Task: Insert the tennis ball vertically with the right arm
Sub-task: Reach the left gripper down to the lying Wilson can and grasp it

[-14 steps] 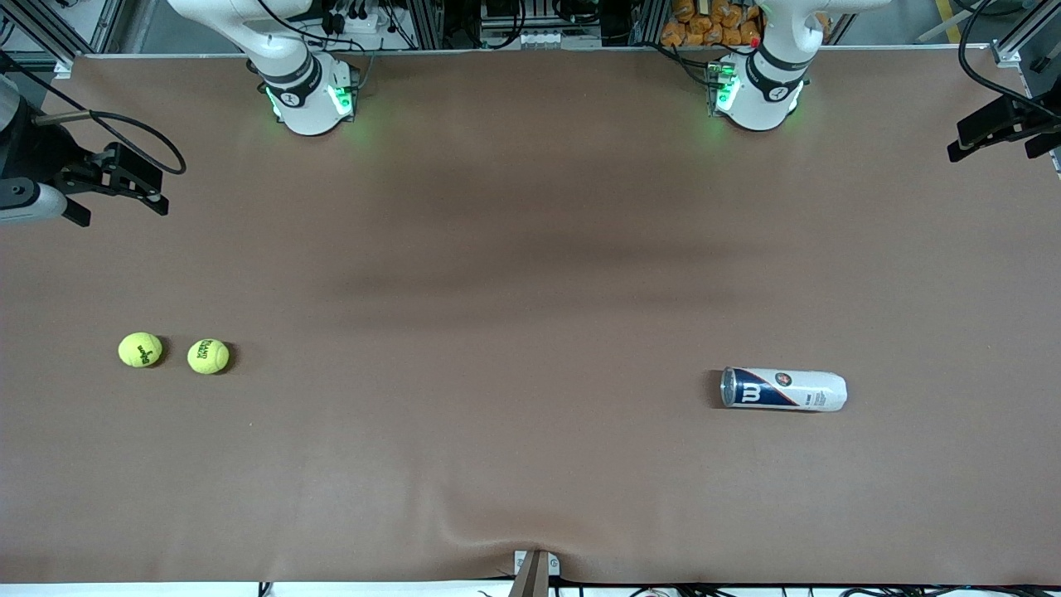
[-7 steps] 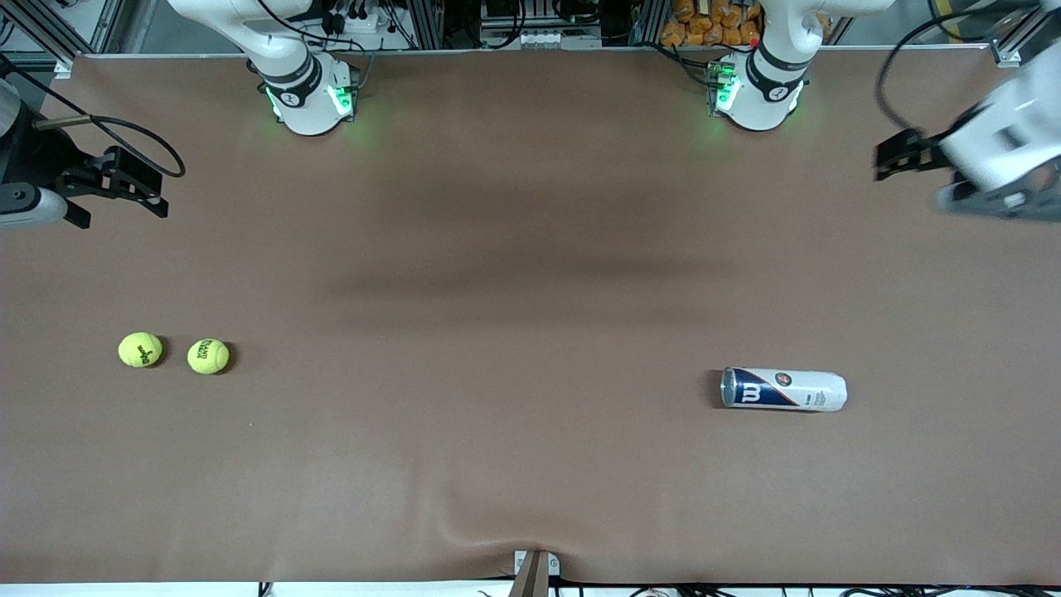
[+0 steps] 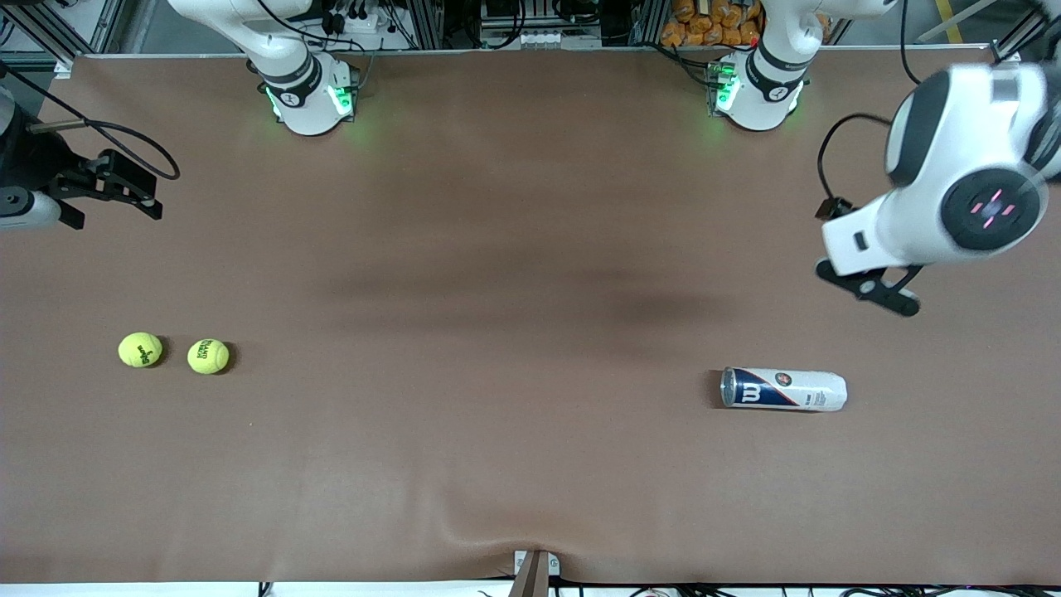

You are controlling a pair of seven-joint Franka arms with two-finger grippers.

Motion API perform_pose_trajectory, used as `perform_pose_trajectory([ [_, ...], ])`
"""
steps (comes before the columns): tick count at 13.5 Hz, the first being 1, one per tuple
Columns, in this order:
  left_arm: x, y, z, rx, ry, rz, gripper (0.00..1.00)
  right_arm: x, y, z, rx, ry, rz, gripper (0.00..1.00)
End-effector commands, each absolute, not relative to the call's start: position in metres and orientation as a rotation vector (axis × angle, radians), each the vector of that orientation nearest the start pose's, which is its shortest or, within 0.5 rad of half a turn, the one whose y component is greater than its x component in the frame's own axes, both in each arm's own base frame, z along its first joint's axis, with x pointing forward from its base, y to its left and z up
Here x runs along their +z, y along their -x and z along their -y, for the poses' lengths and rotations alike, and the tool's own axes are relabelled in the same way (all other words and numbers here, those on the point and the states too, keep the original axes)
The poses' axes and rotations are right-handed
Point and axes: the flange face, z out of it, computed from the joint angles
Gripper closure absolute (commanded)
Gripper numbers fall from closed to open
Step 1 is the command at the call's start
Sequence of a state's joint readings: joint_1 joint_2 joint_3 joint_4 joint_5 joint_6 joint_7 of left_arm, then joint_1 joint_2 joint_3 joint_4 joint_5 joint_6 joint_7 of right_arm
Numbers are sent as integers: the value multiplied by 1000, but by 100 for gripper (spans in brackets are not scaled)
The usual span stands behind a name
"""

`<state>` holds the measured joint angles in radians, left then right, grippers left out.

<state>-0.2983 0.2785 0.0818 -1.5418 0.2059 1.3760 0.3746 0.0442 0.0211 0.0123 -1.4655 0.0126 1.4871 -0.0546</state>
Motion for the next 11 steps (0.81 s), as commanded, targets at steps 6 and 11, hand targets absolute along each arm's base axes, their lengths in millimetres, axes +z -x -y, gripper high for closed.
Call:
perform_pose_trajectory([
  [6,369,-635,170,536,2384,-1229,0,632,-562,30,35,3148,255,0],
  [11,304,-662,175,509,2249,-1533,0,603,-570,39,36,3148,240,0],
])
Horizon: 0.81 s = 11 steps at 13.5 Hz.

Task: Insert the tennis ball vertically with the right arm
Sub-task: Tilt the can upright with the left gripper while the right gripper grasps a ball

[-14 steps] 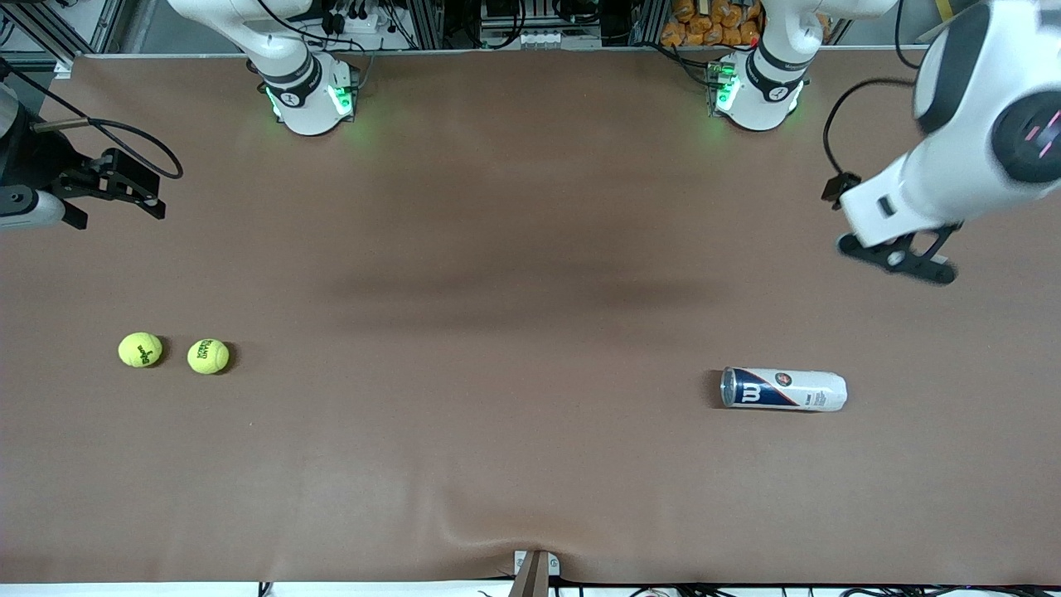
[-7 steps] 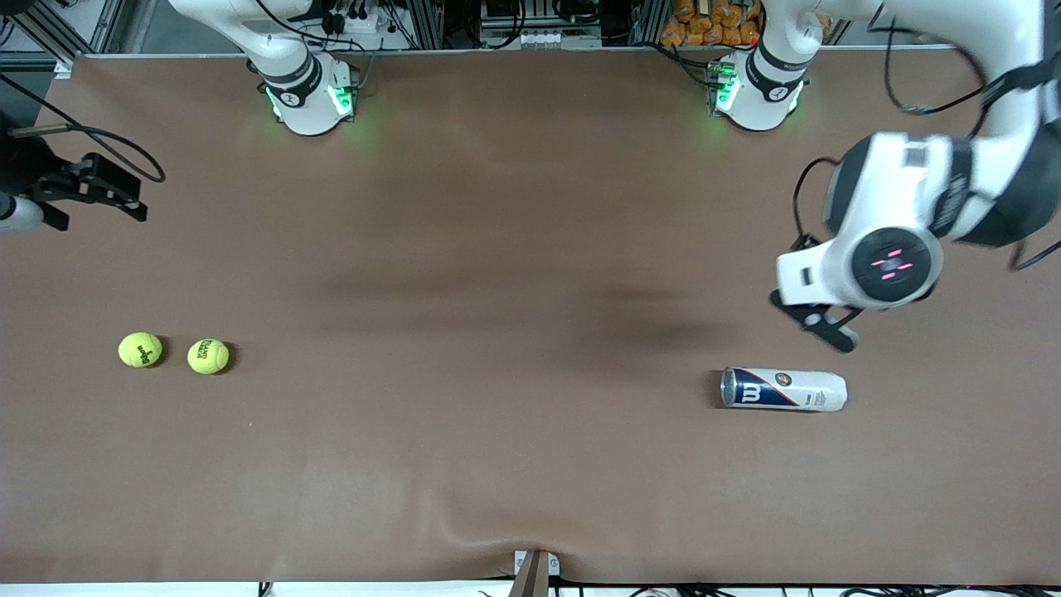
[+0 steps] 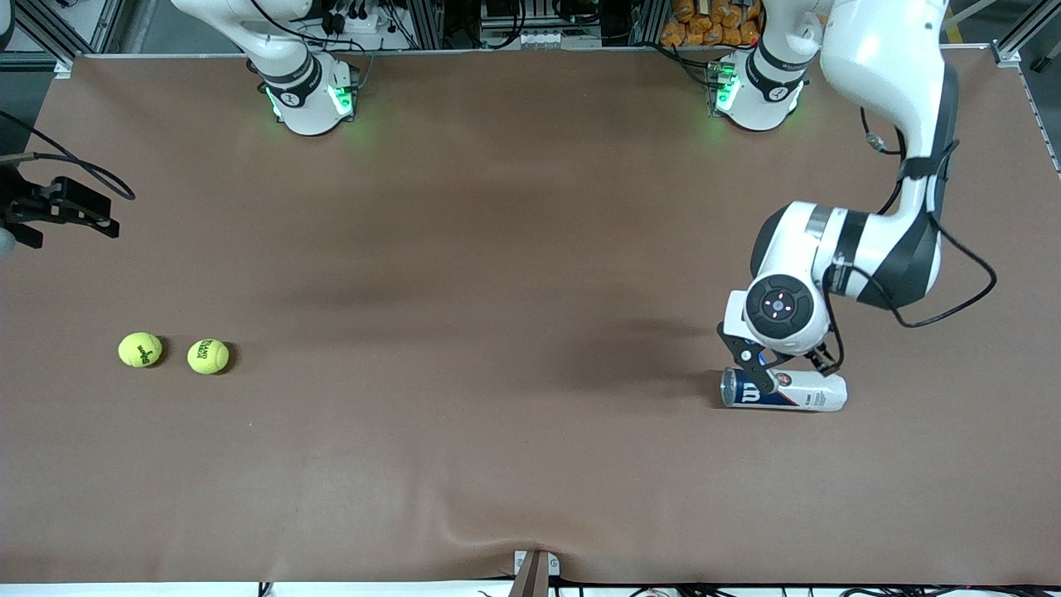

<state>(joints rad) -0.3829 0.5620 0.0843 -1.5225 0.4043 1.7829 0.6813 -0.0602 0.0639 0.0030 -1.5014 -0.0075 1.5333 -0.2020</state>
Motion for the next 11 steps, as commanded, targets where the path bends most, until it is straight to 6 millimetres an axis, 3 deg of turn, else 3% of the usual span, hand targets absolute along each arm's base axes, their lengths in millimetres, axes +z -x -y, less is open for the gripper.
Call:
perform_pose_trajectory([
  [1,296,-665,176,493,2241,-1552,0,594,-569,43,36,3148,241,0],
  [4,269,-671,180,456,2220,-1594,0,557,-570,69,33,3142,312,0],
  [7,250,-676,187,410,2135,-1636,0,494,-571,85,-32,3150,326,0],
  [11,232,-680,190,371,2081,-1676,0,403,-559,86,-203,3165,327,0],
])
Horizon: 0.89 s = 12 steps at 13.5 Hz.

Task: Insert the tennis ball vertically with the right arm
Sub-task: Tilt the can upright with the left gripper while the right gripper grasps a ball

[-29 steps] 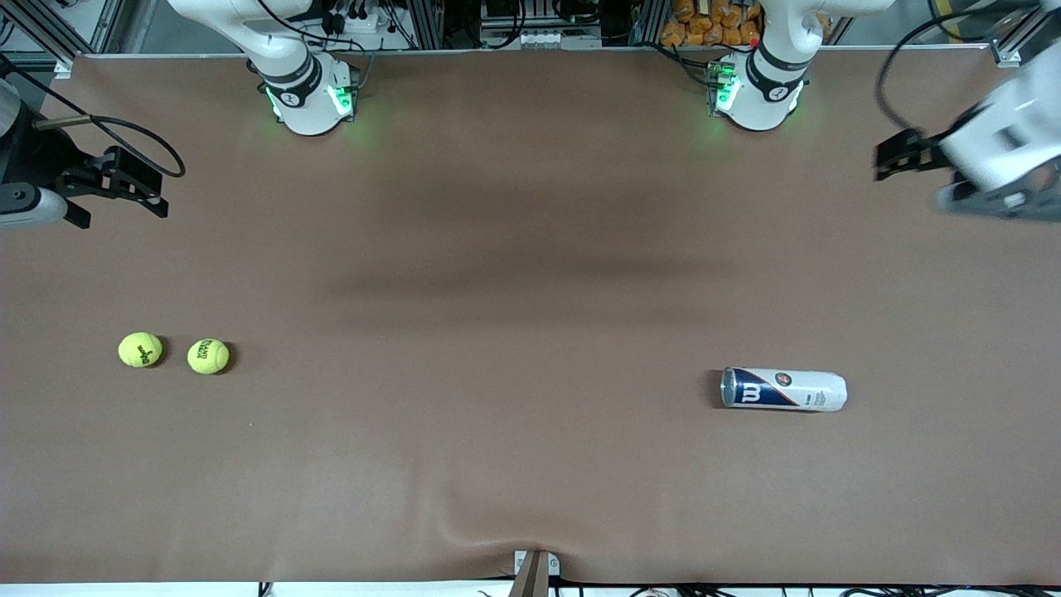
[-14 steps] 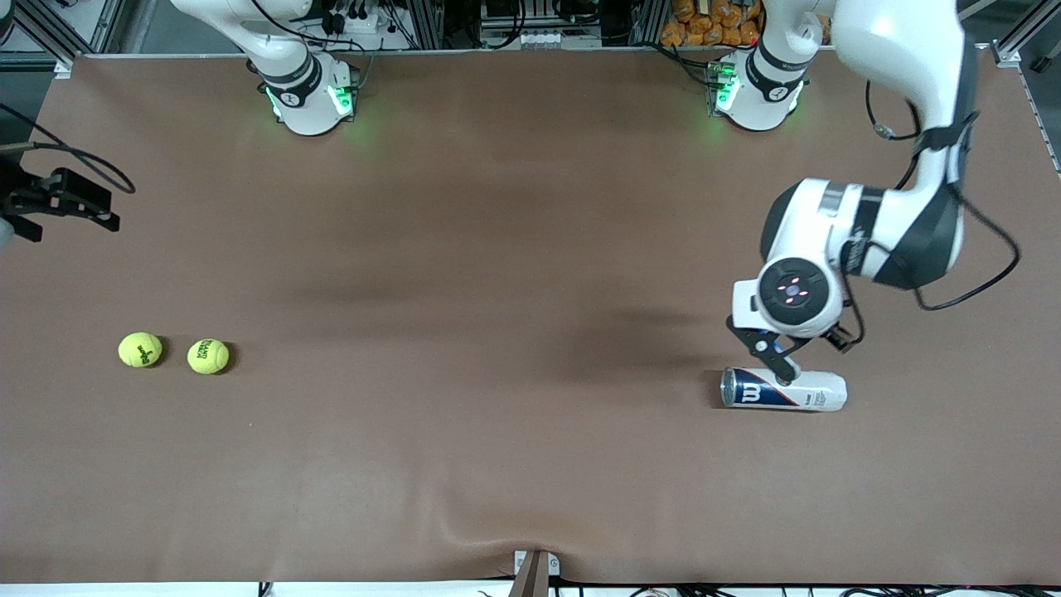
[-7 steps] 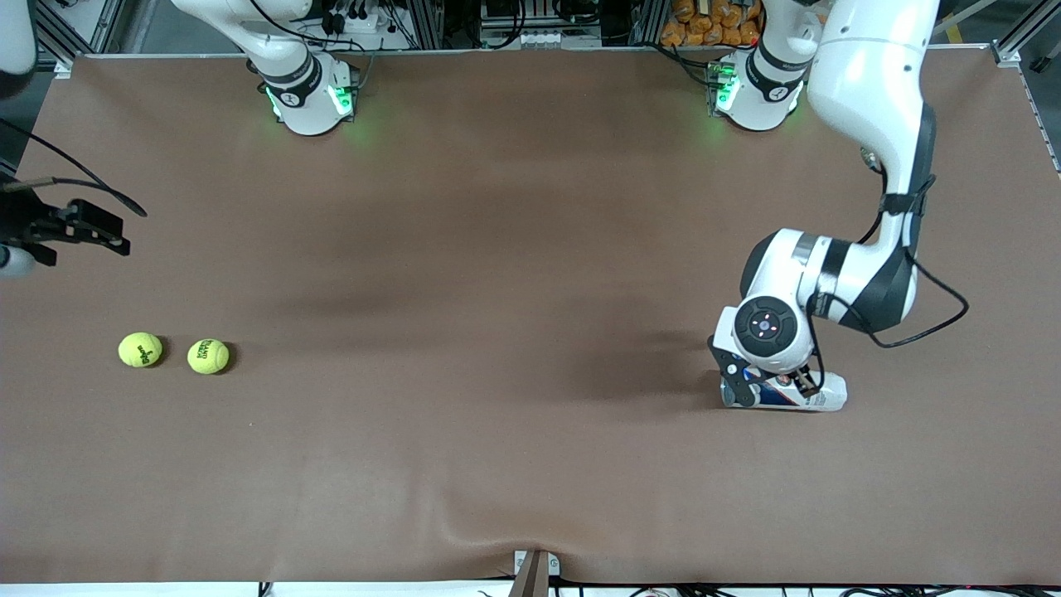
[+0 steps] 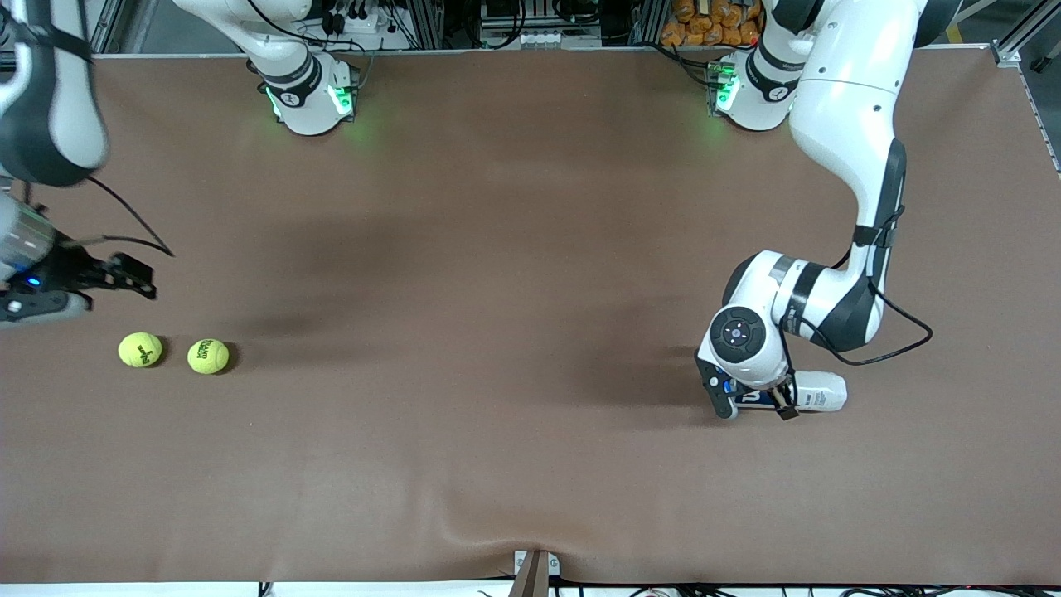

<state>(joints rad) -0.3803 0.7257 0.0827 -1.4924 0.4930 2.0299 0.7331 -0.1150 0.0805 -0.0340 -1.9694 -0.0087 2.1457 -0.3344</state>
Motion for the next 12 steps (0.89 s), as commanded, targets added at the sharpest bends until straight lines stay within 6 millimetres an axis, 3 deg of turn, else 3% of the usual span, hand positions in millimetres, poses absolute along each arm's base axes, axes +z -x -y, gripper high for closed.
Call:
perform_pose_trajectory([
  [1,226,-680,190,376,2068,-1700,0,382,-553,85,-241,3167,326,0],
  [4,212,-680,191,362,2059,-1722,0,333,-549,88,-253,3170,320,0],
  [12,185,-679,191,354,2051,-1747,0,238,-560,116,-257,3177,266,0],
])
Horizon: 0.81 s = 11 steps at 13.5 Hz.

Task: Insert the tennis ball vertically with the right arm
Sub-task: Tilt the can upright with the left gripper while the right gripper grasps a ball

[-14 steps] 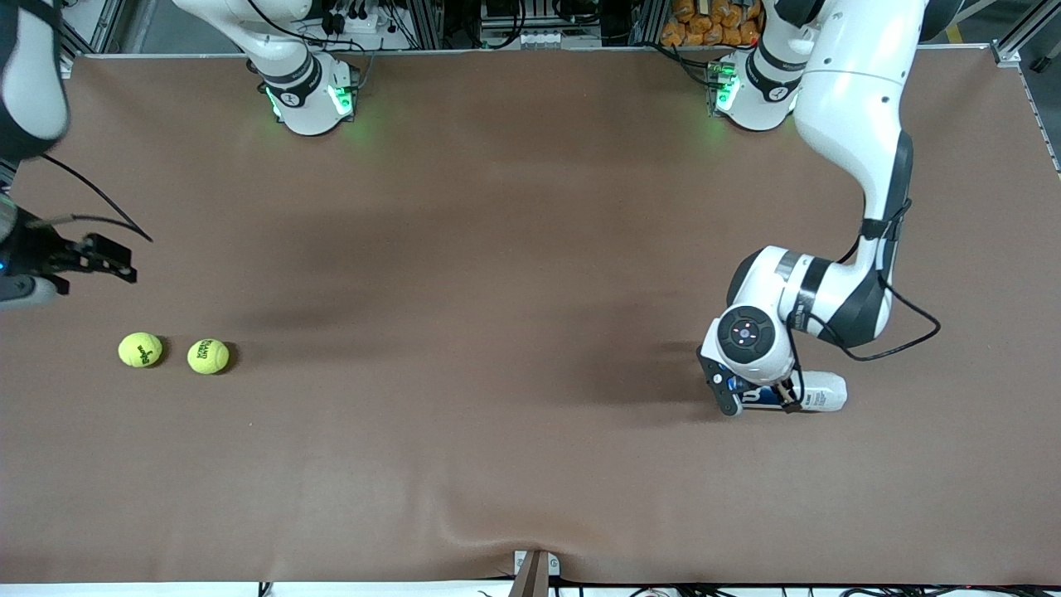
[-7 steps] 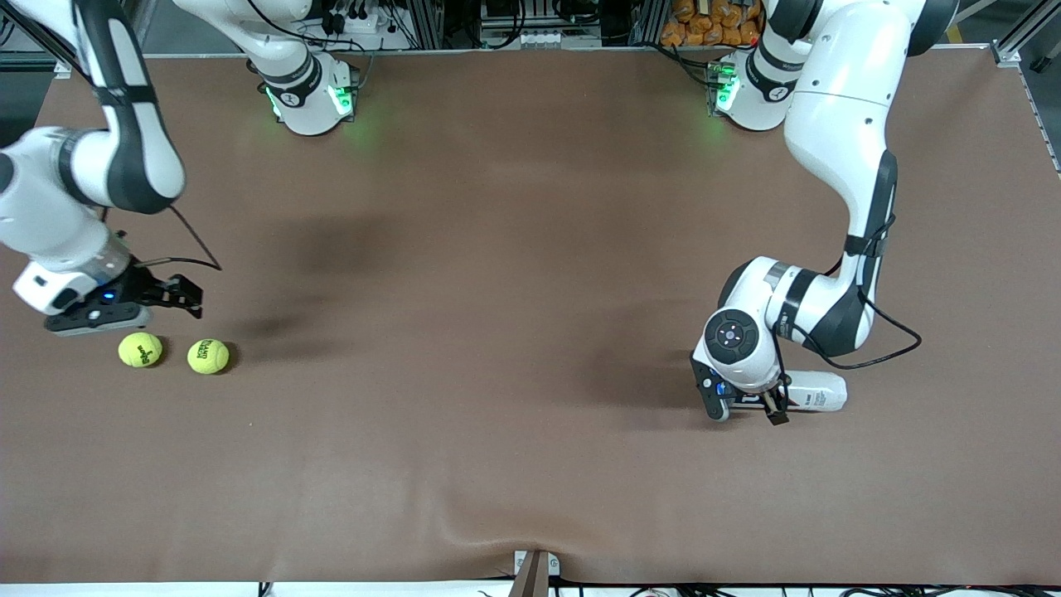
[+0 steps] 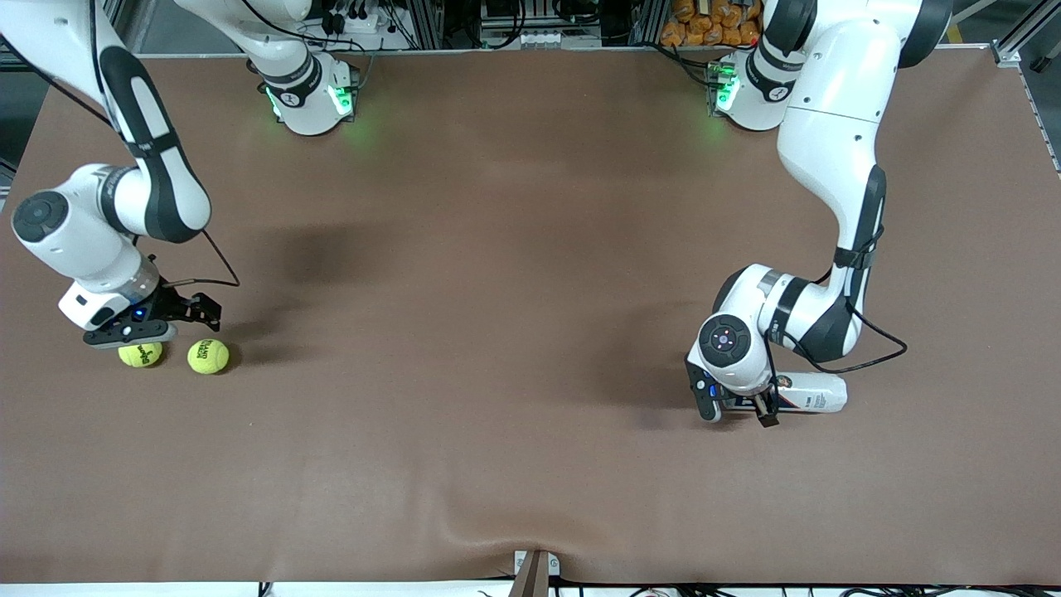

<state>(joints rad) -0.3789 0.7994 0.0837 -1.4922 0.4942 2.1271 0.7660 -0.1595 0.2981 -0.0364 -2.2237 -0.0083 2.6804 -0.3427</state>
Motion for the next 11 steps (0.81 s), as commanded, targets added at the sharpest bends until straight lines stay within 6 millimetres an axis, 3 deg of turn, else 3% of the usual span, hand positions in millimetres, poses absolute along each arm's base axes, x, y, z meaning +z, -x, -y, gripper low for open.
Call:
perform_pose_trajectory([
  [1,180,-678,191,360,2050,-1750,0,233,-561,116,-249,3173,255,0],
  [9,173,-678,185,376,2061,-1746,1,198,-575,117,-274,3166,229,0],
  [11,173,-679,185,374,2061,-1745,24,199,-578,116,-282,3166,231,0],
])
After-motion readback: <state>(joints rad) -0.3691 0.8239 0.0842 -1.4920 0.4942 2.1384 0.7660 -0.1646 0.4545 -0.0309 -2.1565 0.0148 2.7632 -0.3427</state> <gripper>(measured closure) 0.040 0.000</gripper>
